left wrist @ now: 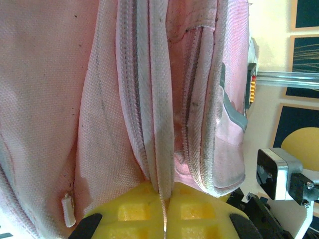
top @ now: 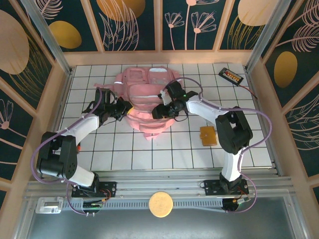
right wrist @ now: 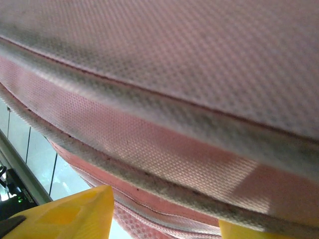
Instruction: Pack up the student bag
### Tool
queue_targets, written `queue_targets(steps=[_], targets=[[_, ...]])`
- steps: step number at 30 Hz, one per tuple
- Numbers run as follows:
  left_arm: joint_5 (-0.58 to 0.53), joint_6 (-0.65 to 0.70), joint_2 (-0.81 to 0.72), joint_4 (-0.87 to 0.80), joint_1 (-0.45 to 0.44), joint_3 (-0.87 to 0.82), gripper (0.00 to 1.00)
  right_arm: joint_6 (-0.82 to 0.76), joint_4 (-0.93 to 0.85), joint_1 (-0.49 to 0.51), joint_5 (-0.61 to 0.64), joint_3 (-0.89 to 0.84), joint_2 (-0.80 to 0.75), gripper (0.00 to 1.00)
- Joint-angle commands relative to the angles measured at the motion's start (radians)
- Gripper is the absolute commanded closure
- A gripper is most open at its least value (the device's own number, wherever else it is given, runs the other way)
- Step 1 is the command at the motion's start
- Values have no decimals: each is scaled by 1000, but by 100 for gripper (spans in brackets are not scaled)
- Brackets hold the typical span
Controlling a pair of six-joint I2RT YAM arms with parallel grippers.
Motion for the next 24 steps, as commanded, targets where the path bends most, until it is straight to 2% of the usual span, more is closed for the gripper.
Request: queue_targets(steps=[1,7,9,11,12,21,24], targets=[[50,24,7,65,4,32,100,-34,31,7,0,46,32,38],[59,28,9,62,6,27,100,-40,72,18,-40,65,50,39],[60,30,9,62,5,28,100,-44,82,29,-47,68,49,43],[61,29,7,63,6,27,100,-49,81,40,-45,72,50,56],[61,30,6,63,6,25,100,-49,83,43,-44,73,51,59],[67,31,-2,65,8,14,100,-36,89,78,12,80,42,59],[69,30,-8,66,8,6,100,-19,91,83,46,87,51,64]])
